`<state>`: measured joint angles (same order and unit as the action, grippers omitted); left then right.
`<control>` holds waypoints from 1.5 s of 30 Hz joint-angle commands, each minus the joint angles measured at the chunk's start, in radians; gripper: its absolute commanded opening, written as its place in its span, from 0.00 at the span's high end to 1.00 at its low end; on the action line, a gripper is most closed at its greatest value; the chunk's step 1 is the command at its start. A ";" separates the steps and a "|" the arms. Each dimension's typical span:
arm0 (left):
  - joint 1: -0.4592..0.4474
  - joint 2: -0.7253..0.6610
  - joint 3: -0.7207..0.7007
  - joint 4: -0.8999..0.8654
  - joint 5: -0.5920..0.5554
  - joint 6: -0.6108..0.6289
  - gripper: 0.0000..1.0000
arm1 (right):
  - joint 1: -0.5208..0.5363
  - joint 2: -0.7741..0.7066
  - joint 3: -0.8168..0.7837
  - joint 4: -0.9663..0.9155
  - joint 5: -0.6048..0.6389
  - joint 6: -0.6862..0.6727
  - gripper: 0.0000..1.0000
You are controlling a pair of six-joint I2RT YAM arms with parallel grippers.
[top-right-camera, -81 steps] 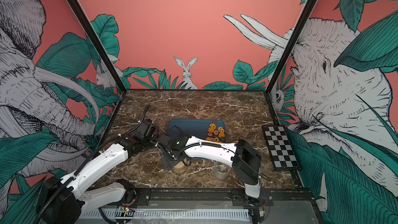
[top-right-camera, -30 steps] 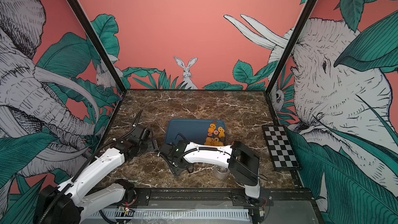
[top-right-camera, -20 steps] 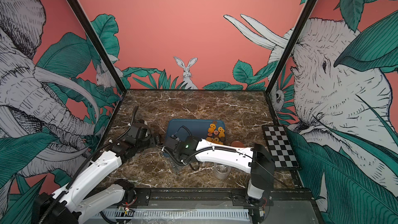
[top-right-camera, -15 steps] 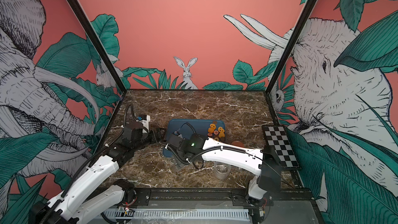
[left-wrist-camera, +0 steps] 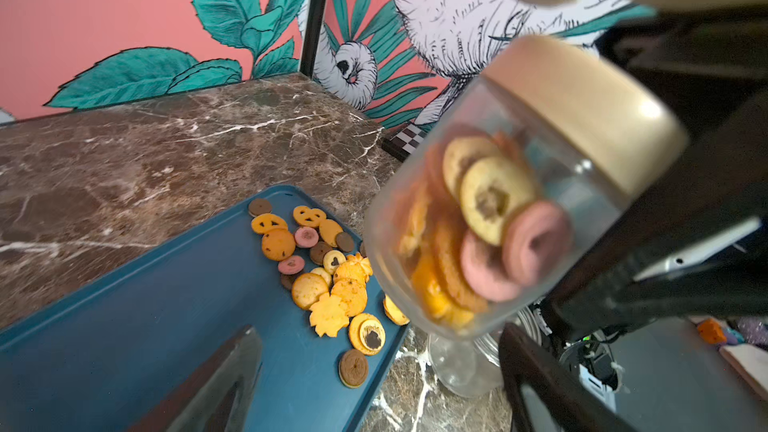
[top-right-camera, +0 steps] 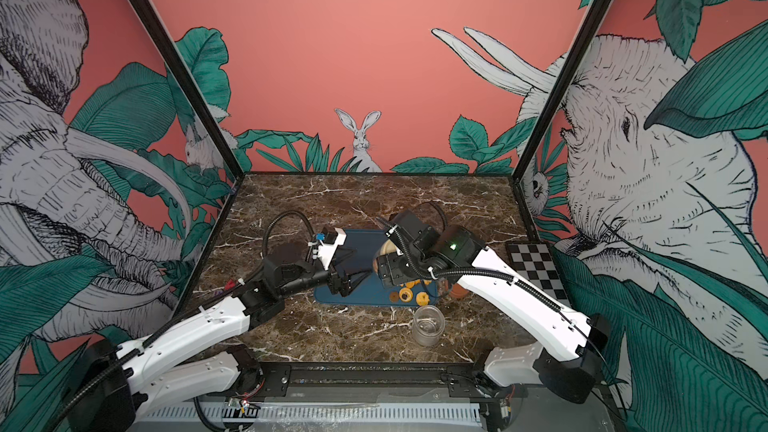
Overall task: Pour the cookies out of the jar
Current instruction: Pick up the jar from the center of the board.
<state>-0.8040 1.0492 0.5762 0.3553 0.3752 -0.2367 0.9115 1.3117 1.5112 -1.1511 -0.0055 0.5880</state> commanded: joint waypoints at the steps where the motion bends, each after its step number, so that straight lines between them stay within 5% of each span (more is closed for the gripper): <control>1: -0.023 0.000 -0.017 0.179 0.049 0.150 0.01 | -0.011 -0.007 0.078 -0.021 -0.103 -0.079 0.66; 7: -0.025 0.012 0.014 0.129 0.135 0.279 0.01 | -0.011 -0.002 0.082 0.014 -0.248 -0.099 0.66; 31: -0.025 -0.017 -0.041 0.219 0.117 0.239 0.01 | -0.010 0.015 0.024 0.265 -0.489 -0.039 0.66; 34: -0.024 -0.027 -0.042 0.207 0.118 0.250 0.24 | -0.010 0.011 0.000 0.284 -0.490 -0.029 0.66; 36: -0.025 -0.032 -0.039 0.206 0.111 0.250 0.66 | -0.010 0.008 -0.022 0.302 -0.494 -0.016 0.66; 37: -0.024 -0.034 -0.036 0.199 0.103 0.249 0.78 | -0.010 0.009 -0.029 0.306 -0.493 -0.013 0.64; 38: -0.024 -0.038 -0.031 0.190 0.092 0.249 0.85 | -0.010 0.009 -0.035 0.309 -0.488 -0.010 0.59; 40: -0.024 -0.045 -0.031 0.184 0.074 0.245 1.00 | -0.010 0.004 -0.042 0.302 -0.463 -0.005 0.31; 42: -0.024 -0.058 -0.053 0.210 0.033 0.225 1.00 | -0.010 -0.001 -0.036 0.278 -0.417 -0.015 0.01; 45: -0.024 -0.095 -0.091 0.225 -0.078 0.194 1.00 | -0.011 -0.013 -0.013 0.216 -0.307 -0.035 0.01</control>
<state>-0.8326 1.0172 0.5034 0.4919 0.4057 -0.0120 0.8974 1.3384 1.4673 -0.9215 -0.3946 0.5755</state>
